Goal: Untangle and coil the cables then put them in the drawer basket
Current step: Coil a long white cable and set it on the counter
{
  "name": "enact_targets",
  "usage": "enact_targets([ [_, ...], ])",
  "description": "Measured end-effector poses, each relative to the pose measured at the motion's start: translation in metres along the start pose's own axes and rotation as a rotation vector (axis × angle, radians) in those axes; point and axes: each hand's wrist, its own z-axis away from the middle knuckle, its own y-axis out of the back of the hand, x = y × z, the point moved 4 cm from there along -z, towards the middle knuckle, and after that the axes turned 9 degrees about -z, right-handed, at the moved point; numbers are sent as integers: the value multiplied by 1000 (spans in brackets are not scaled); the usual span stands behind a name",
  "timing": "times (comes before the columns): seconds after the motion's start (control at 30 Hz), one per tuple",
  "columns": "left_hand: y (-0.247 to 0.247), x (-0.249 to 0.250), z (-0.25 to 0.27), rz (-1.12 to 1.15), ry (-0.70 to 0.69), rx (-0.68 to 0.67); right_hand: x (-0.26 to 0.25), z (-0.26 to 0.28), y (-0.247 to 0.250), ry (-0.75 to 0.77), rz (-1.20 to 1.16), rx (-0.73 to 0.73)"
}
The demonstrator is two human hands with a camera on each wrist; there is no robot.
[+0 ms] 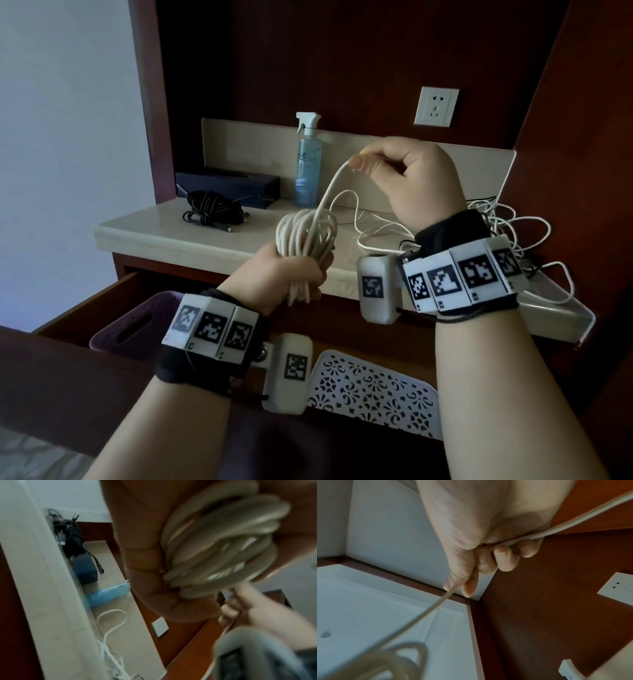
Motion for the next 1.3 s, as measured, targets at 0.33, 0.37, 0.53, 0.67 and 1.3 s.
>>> enact_targets([
  [0.33, 21, 26, 0, 694, -329, -113, 26, 50, -22, -130, 33, 13],
  [0.37, 23, 24, 1, 712, -317, -116, 25, 54, -23, -91, 57, 34],
  [0.53, 16, 16, 7, 640, -192, -231, 6, 60, -20, 44, 46, 236],
  [0.67, 7, 12, 10, 546, -125, -298, -5, 56, -21, 27, 76, 281],
  [1.3, 17, 11, 14, 574, -256, 15, -19, 83, -47, -95, 174, -170],
])
